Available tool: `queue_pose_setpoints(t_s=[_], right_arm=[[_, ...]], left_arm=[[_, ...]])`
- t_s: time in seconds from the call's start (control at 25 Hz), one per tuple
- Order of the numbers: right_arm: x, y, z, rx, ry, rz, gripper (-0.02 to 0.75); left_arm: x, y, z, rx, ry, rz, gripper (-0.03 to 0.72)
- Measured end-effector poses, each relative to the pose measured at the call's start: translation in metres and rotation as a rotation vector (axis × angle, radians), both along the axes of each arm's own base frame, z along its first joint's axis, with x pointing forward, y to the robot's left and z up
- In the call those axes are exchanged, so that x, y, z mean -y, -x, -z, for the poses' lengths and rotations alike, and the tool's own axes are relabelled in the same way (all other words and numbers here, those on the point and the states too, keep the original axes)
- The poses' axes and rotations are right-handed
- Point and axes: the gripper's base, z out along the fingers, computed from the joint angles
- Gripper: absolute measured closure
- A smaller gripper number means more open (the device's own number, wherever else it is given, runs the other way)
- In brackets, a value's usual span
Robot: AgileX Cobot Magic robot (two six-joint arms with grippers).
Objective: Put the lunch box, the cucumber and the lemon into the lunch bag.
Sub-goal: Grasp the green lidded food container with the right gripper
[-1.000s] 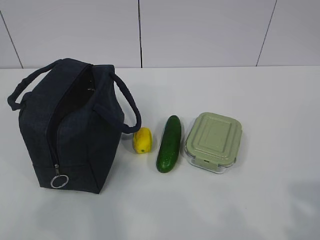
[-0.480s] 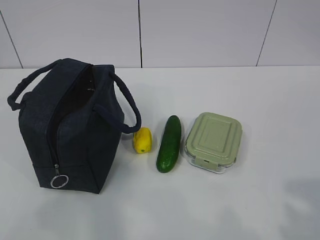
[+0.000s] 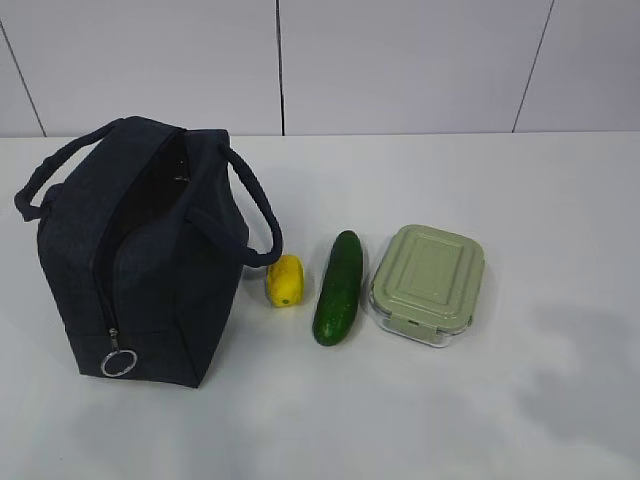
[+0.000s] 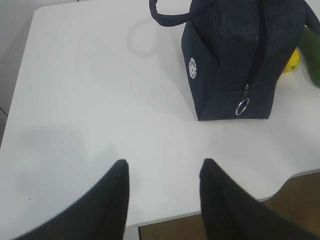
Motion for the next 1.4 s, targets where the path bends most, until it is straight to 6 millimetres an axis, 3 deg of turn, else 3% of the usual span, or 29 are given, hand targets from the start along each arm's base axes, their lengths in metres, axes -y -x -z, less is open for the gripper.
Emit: queue_pose_setpoints(t_s=[0.52,1.04,1.4], right_arm=[[-0.02,-0.08,-0.005,-0.177,-0.119,0.021,0.172],[-0.046,-0.155,0.021,-0.332,-0.258,-0.079,0.172],[-0.019,-0.194,0.031,-0.351,-0.526,-0.088,0.172]], left_arm=[[0.0,0.0,0.0,0.0,0.0,0.0,0.391],[0.0,0.0,0.0,0.0,0.0,0.0,0.4],[0.0,0.0,0.0,0.0,-0.001,-0.001,0.407]])
